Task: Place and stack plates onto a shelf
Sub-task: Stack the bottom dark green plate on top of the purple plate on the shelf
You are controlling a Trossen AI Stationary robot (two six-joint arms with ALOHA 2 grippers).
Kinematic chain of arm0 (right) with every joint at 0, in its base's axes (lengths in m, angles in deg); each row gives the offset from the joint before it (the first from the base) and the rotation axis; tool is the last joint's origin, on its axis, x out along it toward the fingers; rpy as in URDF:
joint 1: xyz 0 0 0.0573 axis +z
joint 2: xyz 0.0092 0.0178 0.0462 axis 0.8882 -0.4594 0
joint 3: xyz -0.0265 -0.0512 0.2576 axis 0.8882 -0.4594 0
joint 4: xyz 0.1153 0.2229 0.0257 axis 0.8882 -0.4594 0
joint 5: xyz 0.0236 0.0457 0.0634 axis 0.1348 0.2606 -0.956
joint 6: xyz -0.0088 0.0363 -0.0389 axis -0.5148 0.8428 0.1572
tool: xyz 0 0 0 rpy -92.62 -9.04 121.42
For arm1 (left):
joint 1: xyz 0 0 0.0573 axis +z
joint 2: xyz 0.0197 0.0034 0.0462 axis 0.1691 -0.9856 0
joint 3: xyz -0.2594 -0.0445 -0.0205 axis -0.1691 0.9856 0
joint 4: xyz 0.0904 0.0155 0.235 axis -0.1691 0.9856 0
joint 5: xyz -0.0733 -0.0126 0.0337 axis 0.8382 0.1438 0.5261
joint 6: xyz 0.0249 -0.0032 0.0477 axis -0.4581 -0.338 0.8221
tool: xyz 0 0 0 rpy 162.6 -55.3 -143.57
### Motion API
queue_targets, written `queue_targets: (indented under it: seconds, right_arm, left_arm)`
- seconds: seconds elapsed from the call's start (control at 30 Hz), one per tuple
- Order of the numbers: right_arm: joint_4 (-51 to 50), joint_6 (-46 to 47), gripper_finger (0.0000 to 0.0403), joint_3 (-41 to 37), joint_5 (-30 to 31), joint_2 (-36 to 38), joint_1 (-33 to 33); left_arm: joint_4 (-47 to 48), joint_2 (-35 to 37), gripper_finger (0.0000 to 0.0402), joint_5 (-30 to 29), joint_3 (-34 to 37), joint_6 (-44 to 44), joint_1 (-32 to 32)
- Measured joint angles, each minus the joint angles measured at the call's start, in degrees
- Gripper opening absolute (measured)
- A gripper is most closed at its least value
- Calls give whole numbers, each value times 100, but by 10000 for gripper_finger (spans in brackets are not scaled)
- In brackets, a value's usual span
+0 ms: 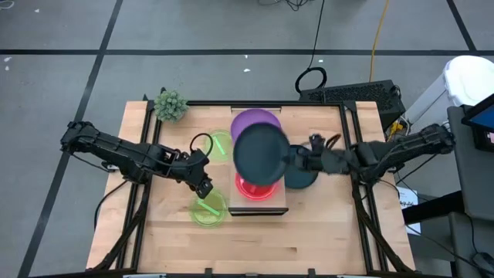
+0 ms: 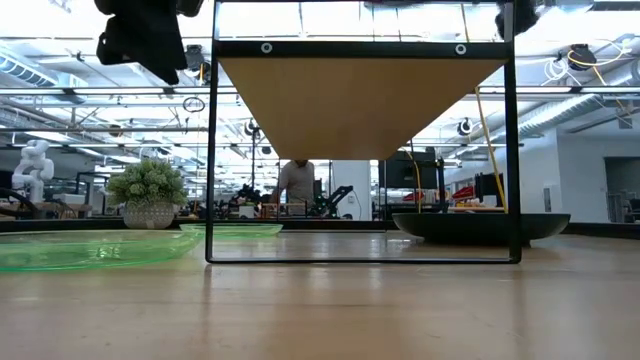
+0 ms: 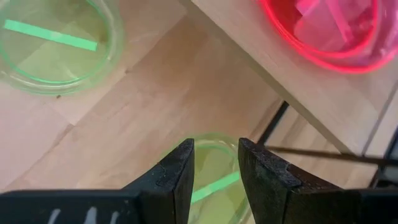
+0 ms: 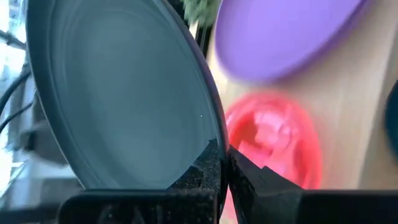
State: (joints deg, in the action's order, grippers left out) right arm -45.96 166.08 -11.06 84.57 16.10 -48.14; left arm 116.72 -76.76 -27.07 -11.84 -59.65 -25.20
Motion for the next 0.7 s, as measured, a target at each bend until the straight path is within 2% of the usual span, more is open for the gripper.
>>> queue_targets:
  seconds: [0.2, 0.33, 0.47, 0.7]
  right_arm:
    - [-60, -591, 2, -1, -195, 93, -929]
    - [10, -497, 5, -2, -756, 21, -1480]
    - [482, -568, 6, -2, -919, -106, -1960]
    - [687, -412, 3, -7, -1566, -339, -2676]
  left_arm:
    - [6, 0, 129, -2, 0, 74, 325]
    - [16, 0, 129, -2, 0, 101, 514]
    - [17, 0, 129, -2, 0, 277, 693]
    - [44, 2, 129, 15, 0, 665, 986]
